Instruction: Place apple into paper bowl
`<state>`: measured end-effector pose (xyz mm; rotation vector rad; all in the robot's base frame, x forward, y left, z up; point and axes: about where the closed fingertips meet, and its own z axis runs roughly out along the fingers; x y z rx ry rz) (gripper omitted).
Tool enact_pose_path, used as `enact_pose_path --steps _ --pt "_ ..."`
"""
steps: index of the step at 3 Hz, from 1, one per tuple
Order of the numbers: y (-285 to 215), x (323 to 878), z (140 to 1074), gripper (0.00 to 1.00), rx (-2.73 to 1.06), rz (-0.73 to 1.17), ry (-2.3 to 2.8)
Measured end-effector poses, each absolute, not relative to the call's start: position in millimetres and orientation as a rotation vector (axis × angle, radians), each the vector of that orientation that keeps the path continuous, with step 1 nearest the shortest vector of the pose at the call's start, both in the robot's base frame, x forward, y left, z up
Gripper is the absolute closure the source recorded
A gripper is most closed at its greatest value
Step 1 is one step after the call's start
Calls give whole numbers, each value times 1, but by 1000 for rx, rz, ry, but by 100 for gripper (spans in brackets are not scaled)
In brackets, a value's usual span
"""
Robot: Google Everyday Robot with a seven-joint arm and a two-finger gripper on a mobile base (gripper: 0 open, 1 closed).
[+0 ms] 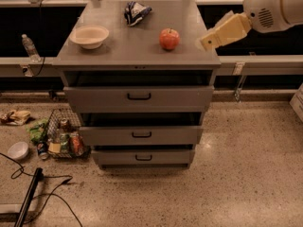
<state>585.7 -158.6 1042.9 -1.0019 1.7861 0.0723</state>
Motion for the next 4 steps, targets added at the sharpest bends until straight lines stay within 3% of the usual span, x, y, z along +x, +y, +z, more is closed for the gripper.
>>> enact_pose_path --steps 2,4 --pt "-148 656 1022 0 -980 225 1632" --pt "-147 671 1016 0 -966 246 1629"
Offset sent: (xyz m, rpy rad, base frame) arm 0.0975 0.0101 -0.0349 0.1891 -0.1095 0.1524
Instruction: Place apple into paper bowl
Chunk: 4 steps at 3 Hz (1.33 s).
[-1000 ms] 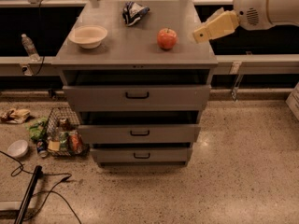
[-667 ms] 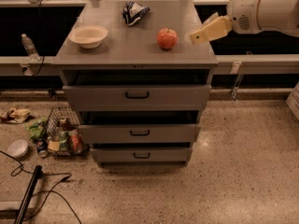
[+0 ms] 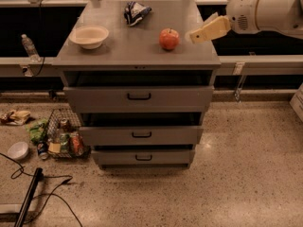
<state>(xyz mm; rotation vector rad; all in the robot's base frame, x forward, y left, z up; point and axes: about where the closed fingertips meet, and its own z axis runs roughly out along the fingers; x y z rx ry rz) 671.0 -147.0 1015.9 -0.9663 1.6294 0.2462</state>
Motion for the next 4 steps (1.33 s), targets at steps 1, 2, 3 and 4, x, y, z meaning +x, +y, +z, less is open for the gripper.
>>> enact_pose_path --steps 1,2,3,4 --pt "-147 708 1002 0 -928 275 1624" --pt "-141 740 987 0 -904 288 1628" --pt "-134 765 968 0 -873 315 1643" --pt "-127 788 944 0 -855 315 1667"
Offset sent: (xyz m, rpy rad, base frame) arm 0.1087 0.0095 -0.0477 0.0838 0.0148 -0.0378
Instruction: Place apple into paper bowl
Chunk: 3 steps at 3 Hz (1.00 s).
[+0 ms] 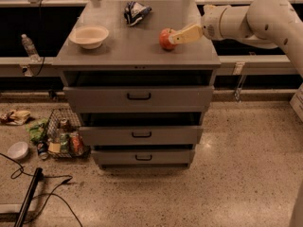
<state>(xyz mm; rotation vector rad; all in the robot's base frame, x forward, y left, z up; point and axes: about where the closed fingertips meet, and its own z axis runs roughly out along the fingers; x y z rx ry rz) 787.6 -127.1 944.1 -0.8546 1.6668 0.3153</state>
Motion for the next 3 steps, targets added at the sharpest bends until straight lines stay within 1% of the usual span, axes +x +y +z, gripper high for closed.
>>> enact_pose_path --steps 1,2,3 --pt "-126 805 923 0 -834 314 1673" --pt "-122 822 904 0 -831 353 1654" --pt "-107 844 888 0 -834 413 1634"
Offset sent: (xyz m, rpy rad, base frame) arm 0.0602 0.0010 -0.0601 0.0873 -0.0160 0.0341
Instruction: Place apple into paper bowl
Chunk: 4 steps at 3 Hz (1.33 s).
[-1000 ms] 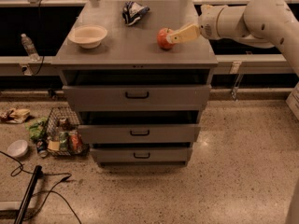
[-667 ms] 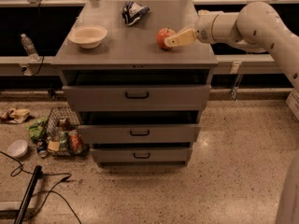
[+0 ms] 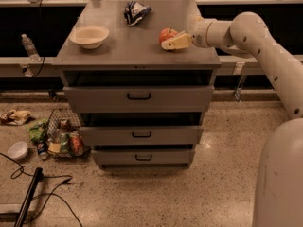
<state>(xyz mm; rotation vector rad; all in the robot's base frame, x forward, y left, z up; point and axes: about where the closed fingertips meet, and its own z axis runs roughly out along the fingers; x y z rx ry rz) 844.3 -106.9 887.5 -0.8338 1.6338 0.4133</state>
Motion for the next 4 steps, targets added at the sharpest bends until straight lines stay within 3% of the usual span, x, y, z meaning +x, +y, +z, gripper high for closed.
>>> enact_pose_path --steps 1,3,4 --pt "-100 855 877 0 -811 443 1665" --pt "-66 847 841 48 -874 542 1757" --pt "-26 842 864 71 -964 608 1666"
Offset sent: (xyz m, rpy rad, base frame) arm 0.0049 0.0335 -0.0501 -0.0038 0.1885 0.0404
